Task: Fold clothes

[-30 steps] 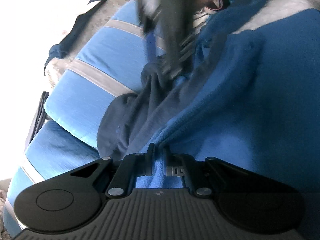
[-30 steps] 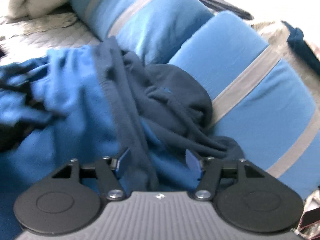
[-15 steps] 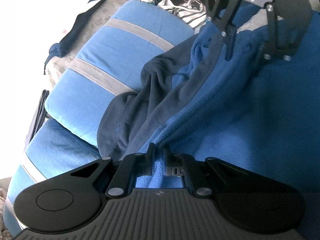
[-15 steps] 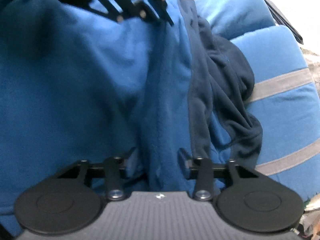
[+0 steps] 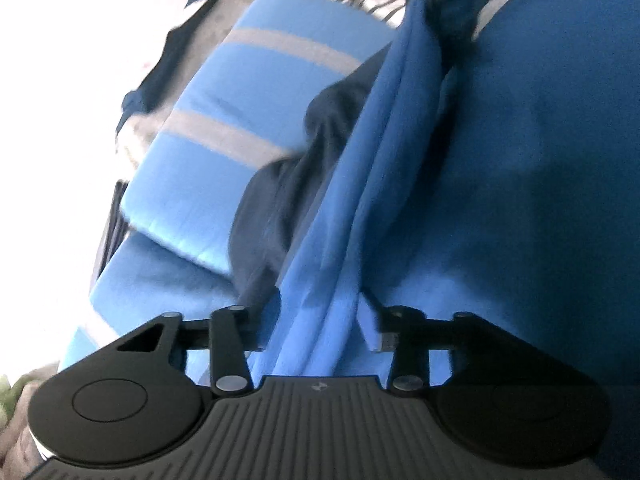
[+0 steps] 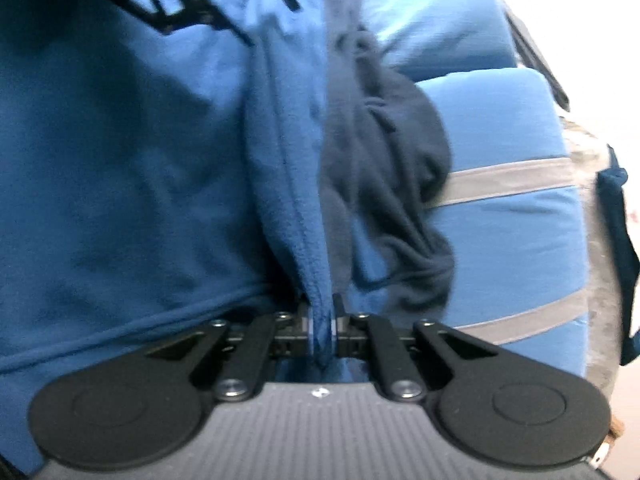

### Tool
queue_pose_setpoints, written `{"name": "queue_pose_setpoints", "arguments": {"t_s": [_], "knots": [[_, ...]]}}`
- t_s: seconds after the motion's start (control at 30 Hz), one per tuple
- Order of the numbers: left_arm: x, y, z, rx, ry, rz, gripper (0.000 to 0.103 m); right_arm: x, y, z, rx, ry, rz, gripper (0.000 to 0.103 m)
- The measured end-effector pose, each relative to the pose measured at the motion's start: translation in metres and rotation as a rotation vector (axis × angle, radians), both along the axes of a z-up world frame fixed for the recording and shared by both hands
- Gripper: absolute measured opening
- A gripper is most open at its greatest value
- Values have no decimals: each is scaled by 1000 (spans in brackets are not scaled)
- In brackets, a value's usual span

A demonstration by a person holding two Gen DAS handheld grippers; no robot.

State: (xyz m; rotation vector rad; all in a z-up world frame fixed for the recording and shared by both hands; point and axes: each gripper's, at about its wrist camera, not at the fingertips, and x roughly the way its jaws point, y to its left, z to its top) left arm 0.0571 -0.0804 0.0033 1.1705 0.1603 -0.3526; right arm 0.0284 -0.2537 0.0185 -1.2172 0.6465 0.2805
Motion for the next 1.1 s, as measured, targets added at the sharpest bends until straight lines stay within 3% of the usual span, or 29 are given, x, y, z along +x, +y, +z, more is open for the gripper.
{"name": "queue_pose_setpoints", "arguments": {"t_s": [0.33, 0.47, 0.53, 0.6, 0.77, 0.97, 1.03, 1.1], "knots": [[38, 56, -4, -15, 48, 221, 44, 10, -4, 19, -5, -40, -3, 8], [39, 56, -6, -19, 50, 197, 43, 13, -5, 22, -8, -48, -7, 8], [39, 52, -8, -2, 54, 187, 30, 15, -6, 23, -10, -52, -10, 8], [39, 49, -9, 15, 64, 191, 9, 17, -7, 24, -11, -56, -12, 8], [44, 60, -6, -23, 112, 187, 8, 21, -11, 23, -25, -59, -18, 8], [42, 65, 5, 1, 52, 198, 11, 22, -14, 16, -28, -56, -30, 8], [43, 66, 3, 24, 34, 217, 14, 21, -14, 13, -32, -52, -29, 8], [48, 73, -2, 36, 46, 249, 32, 18, -13, 10, -28, -46, -29, 8]]}}
